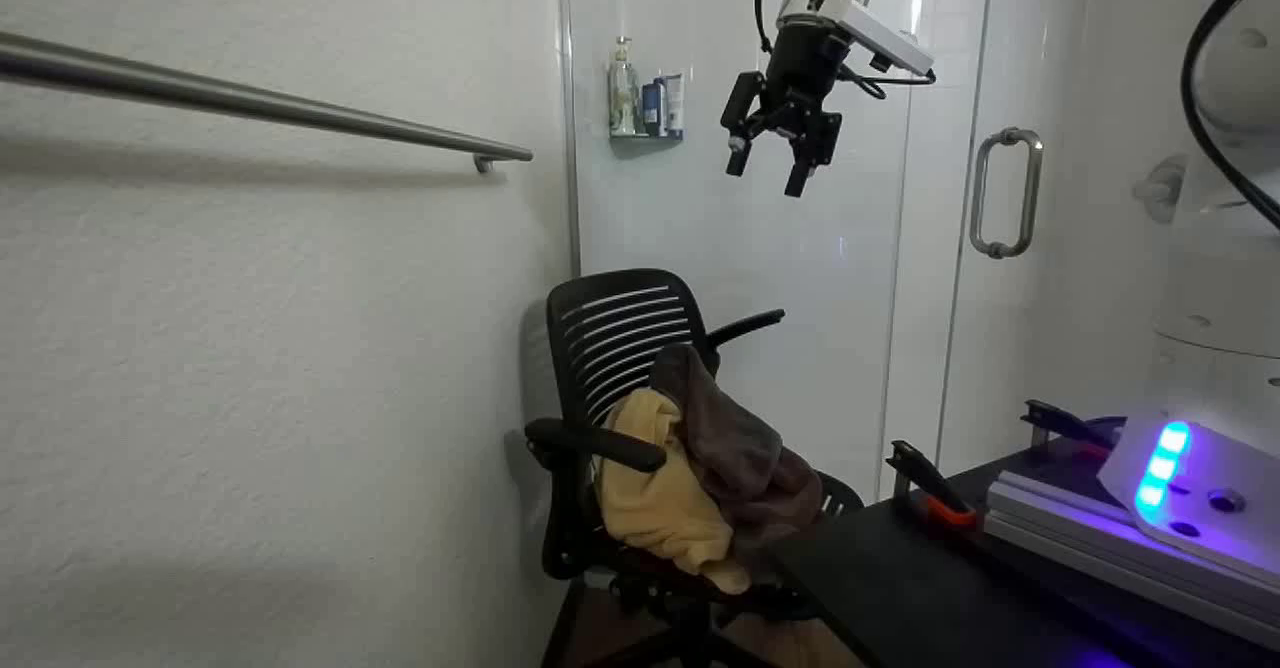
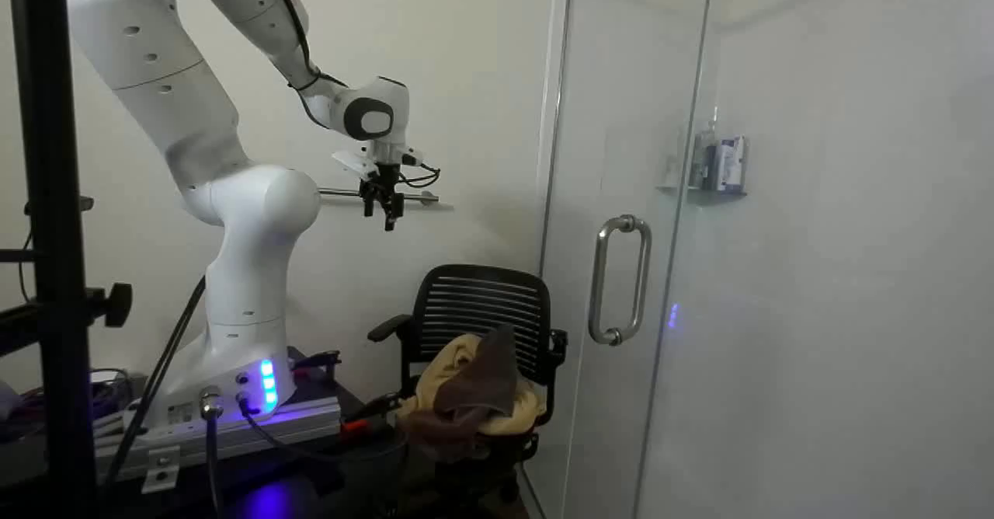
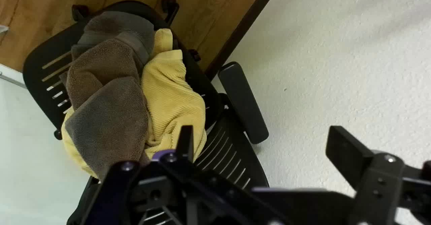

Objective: Take the brown towel from the chair and place it on the top rail

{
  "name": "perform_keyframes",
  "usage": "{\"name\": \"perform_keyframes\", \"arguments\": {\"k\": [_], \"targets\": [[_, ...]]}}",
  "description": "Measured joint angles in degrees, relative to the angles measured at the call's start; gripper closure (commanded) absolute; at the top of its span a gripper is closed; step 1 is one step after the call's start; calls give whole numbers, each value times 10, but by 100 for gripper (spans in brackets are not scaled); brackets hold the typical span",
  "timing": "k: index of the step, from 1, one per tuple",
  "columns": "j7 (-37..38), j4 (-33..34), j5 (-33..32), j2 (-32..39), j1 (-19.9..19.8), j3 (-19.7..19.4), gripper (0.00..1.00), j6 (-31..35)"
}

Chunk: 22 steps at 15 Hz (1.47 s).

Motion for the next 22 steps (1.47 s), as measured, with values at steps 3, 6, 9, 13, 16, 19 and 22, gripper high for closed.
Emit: {"name": "perform_keyframes", "arguments": {"k": [3, 6, 9, 13, 16, 19, 22], "targets": [[2, -1, -10, 1, -2, 3, 0, 3], [36, -24, -52, 25, -13, 36, 0, 71], [111, -24, -146, 91, -49, 93, 0, 160], [237, -23, -284, 159, -134, 159, 0, 260], [294, -22, -303, 190, -169, 164, 0, 285], [270, -22, -216, 238, -148, 114, 0, 316], [186, -19, -64, 275, -44, 2, 0, 346]]}}
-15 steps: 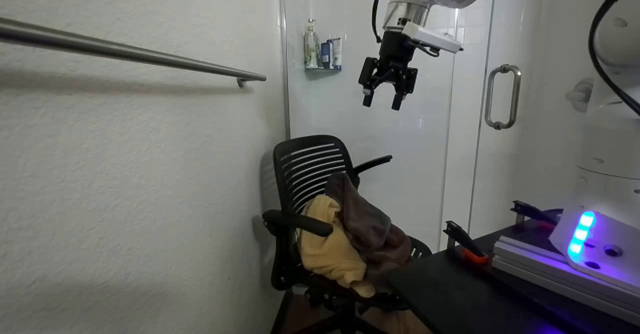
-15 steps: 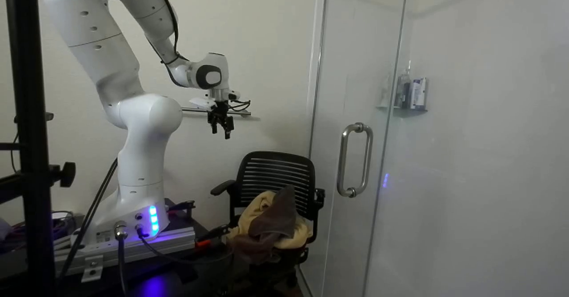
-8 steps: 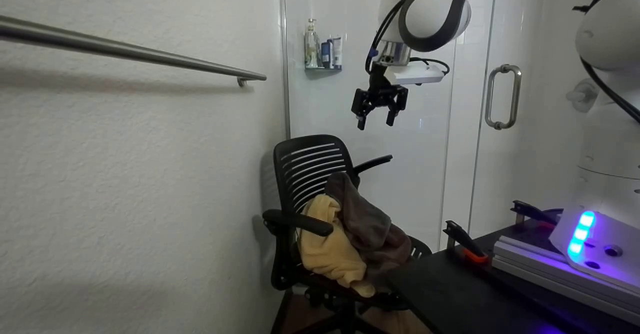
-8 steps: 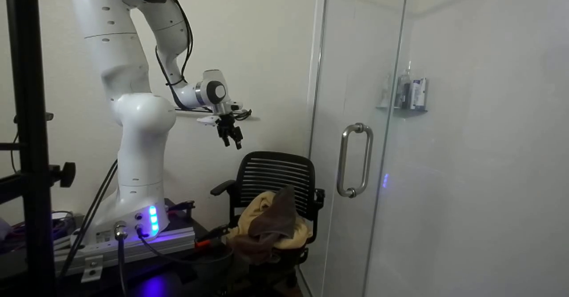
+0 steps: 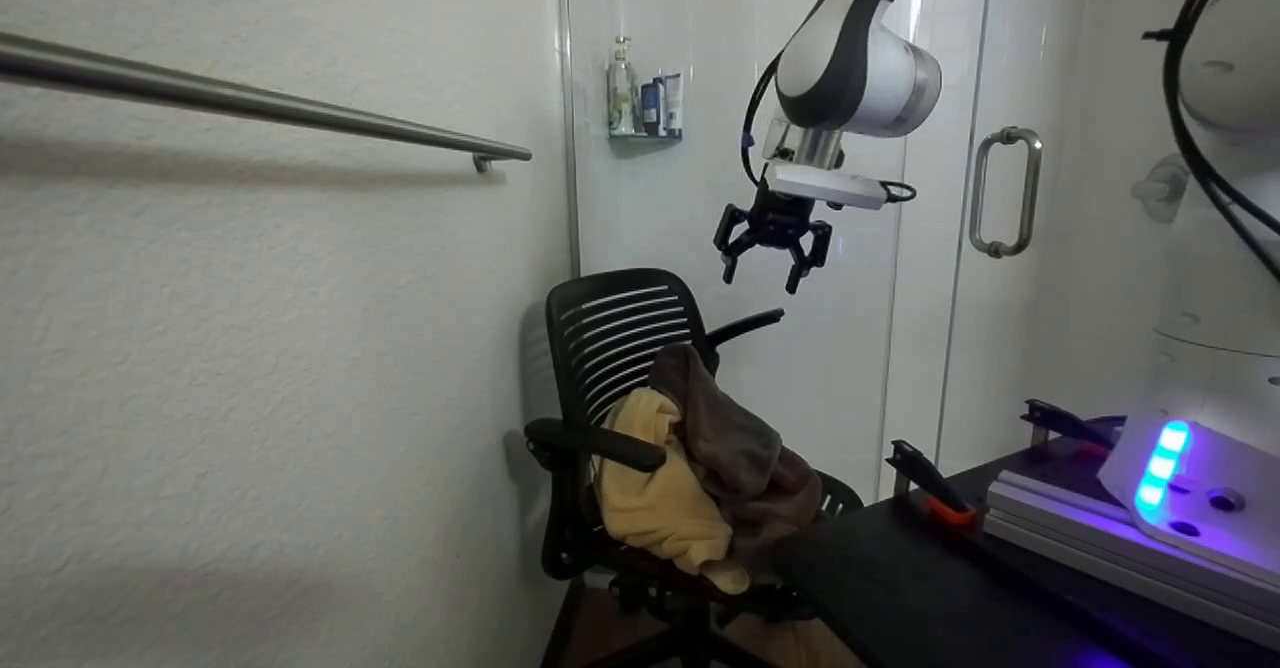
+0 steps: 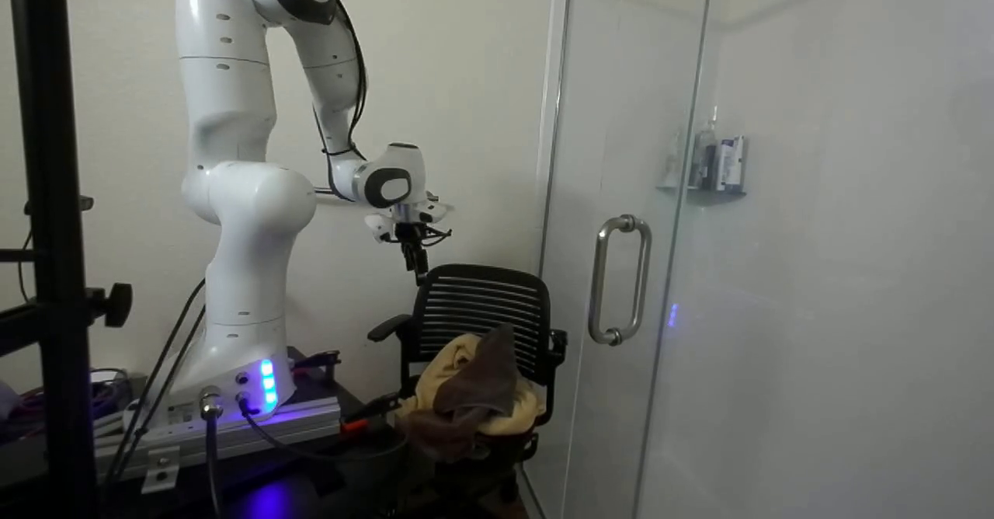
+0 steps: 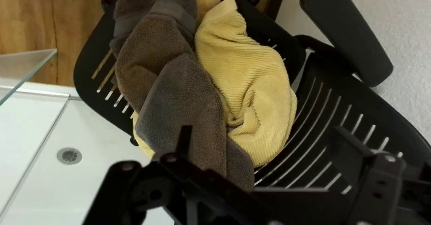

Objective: Take the brown towel from the chair and place it on the top rail

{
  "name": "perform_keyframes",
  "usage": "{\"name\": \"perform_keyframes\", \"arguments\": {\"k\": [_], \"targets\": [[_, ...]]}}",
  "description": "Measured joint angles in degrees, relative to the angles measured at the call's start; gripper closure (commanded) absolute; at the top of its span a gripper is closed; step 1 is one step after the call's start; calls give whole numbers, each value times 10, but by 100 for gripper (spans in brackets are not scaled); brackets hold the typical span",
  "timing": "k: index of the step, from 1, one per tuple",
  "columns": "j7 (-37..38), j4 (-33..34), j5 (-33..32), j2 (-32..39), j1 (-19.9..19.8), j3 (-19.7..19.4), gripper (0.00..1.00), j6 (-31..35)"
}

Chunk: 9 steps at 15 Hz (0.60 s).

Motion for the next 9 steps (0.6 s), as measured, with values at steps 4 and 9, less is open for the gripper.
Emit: {"name": "perform_keyframes", "arguments": {"k": [4, 9], "targets": [[-12, 5, 46, -15, 61, -40, 0, -2], [-13, 5, 44, -16, 50, -36, 0, -2]]}}
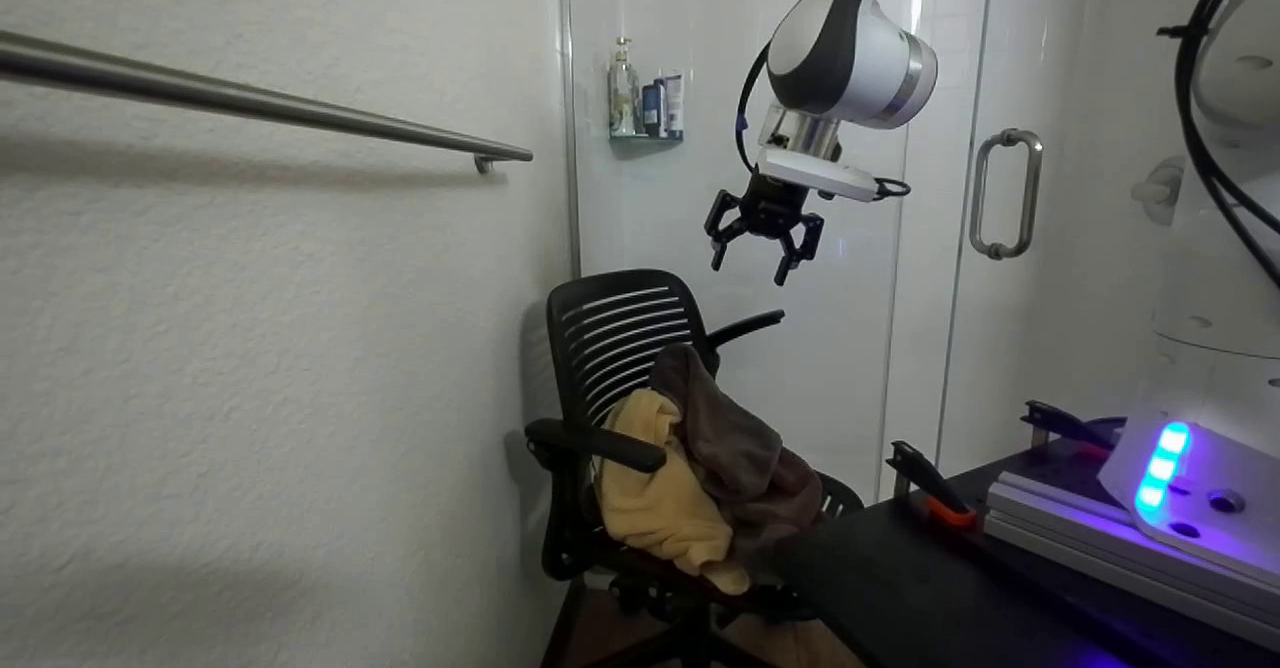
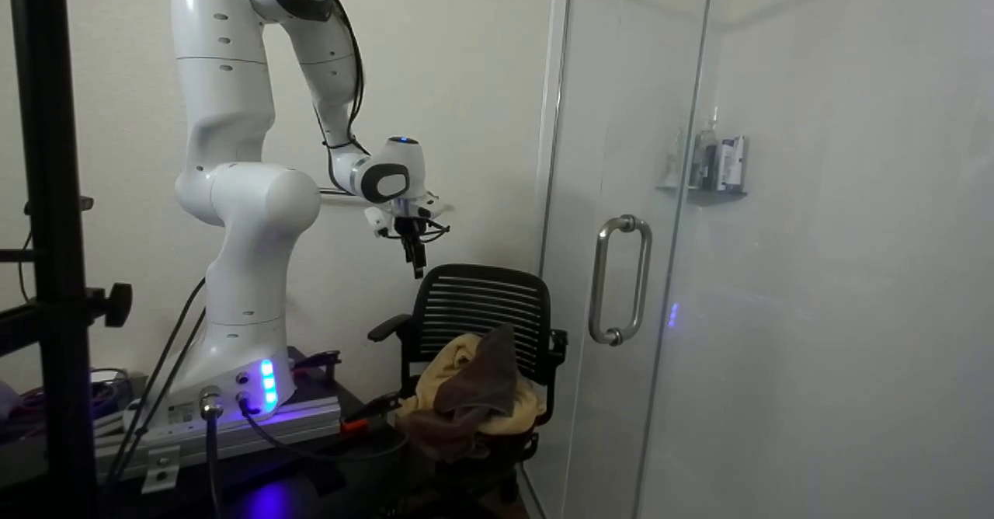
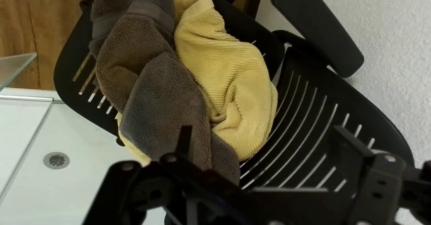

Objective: Take the brown towel from the chair and place it on the top rail

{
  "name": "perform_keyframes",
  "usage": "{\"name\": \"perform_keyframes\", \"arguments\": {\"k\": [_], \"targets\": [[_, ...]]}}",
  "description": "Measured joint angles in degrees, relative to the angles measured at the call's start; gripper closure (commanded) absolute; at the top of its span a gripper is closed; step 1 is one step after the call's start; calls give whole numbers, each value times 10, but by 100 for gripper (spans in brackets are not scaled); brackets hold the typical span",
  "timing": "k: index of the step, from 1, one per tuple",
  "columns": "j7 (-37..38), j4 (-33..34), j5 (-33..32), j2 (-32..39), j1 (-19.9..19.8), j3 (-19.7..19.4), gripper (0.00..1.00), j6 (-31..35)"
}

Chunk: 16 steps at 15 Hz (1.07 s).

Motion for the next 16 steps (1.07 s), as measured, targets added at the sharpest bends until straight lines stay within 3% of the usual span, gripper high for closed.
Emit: {"name": "perform_keyframes", "arguments": {"k": [1, 3, 6, 9, 12, 14, 16], "targets": [[-11, 0, 6, 3, -5, -3, 0, -3], [-89, 11, 55, 23, 7, -56, 0, -42], [-231, 49, 144, 70, 22, -147, 0, -146], [-370, 95, 230, 138, 6, -196, 0, -255], [-478, 159, 263, 232, -95, -156, 0, -363], [-498, 220, 241, 303, -156, -135, 0, -433], [-490, 277, 217, 357, -196, -121, 0, -459]]}}
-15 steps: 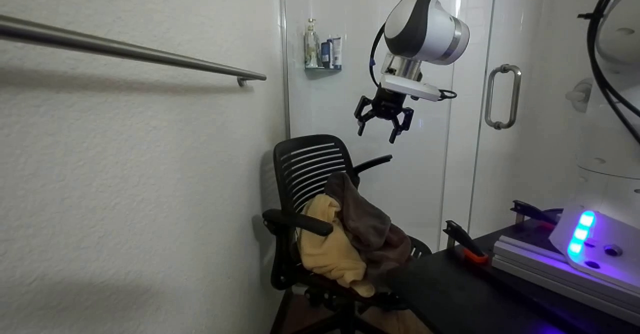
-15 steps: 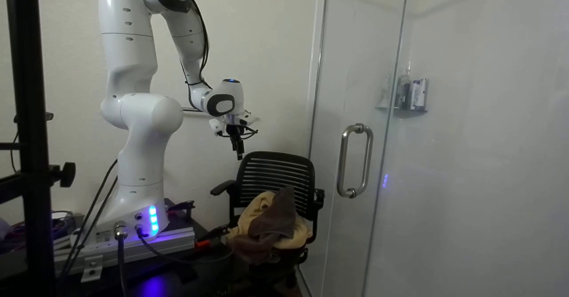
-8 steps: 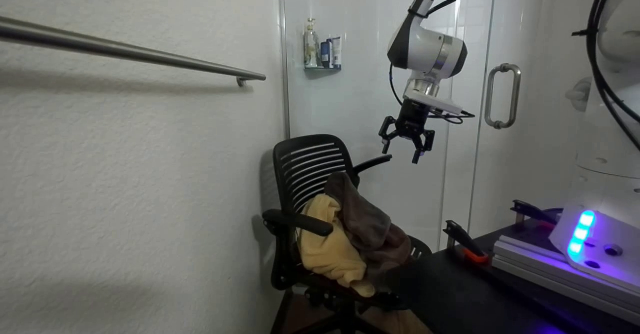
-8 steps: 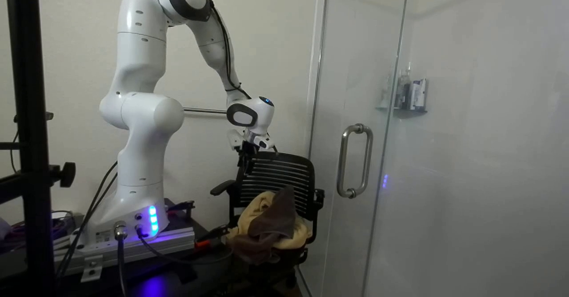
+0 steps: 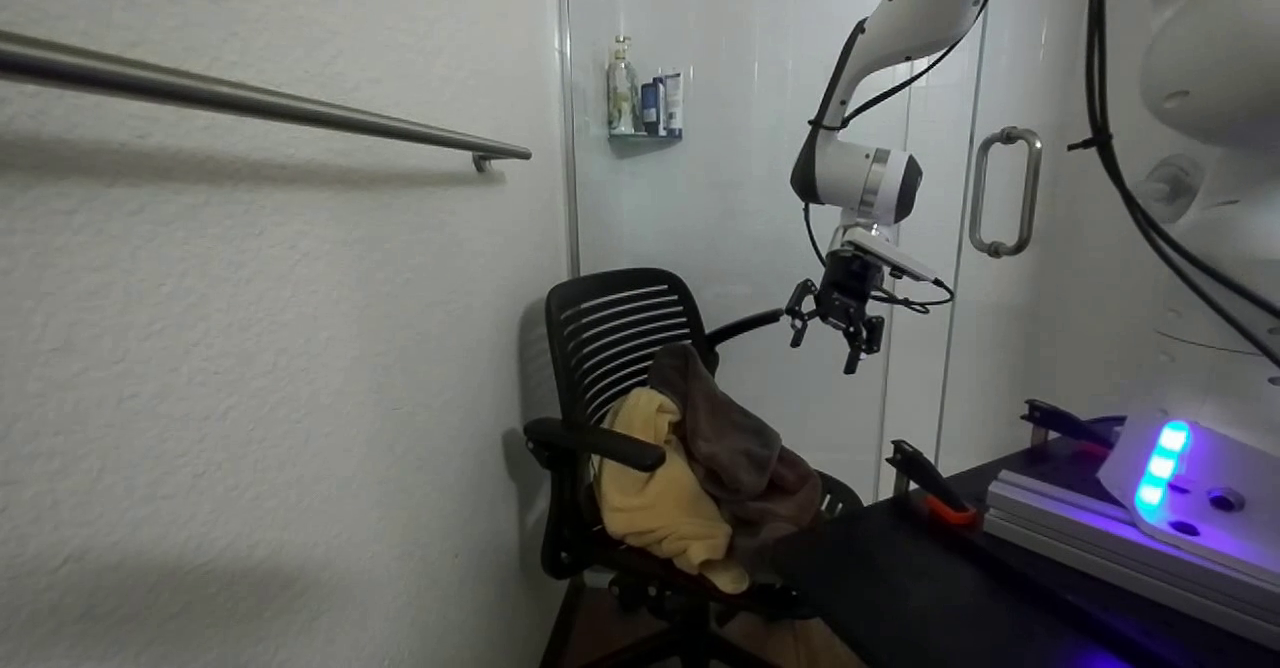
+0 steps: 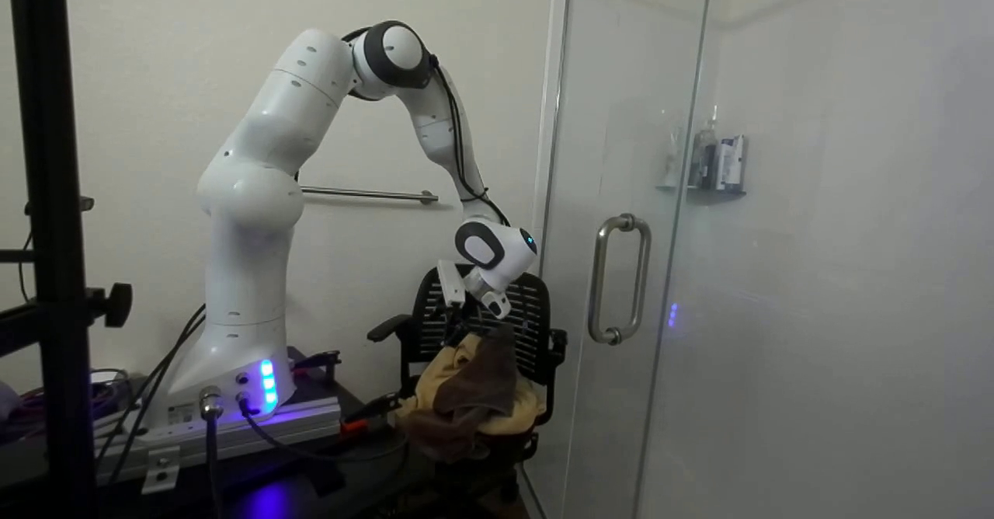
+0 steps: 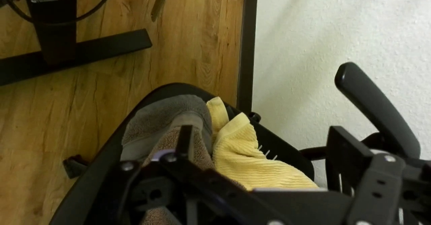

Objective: Take the brown towel from the chair and place it on the top rail

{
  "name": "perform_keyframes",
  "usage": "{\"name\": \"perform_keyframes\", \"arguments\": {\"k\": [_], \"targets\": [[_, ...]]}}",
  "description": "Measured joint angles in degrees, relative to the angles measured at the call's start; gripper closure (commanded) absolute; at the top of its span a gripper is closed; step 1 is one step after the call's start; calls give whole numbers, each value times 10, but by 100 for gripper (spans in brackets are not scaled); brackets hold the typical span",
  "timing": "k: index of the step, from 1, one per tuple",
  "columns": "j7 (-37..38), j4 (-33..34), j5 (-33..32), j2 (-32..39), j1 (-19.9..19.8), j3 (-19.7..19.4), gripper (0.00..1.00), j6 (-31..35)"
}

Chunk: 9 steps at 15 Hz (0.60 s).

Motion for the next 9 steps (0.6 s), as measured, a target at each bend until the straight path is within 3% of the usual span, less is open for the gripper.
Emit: {"name": "perform_keyframes", "arguments": {"k": [5, 9], "targets": [[3, -6, -2, -5, -11, 22, 0, 1], [75, 9, -22, 16, -4, 56, 0, 82]]}}
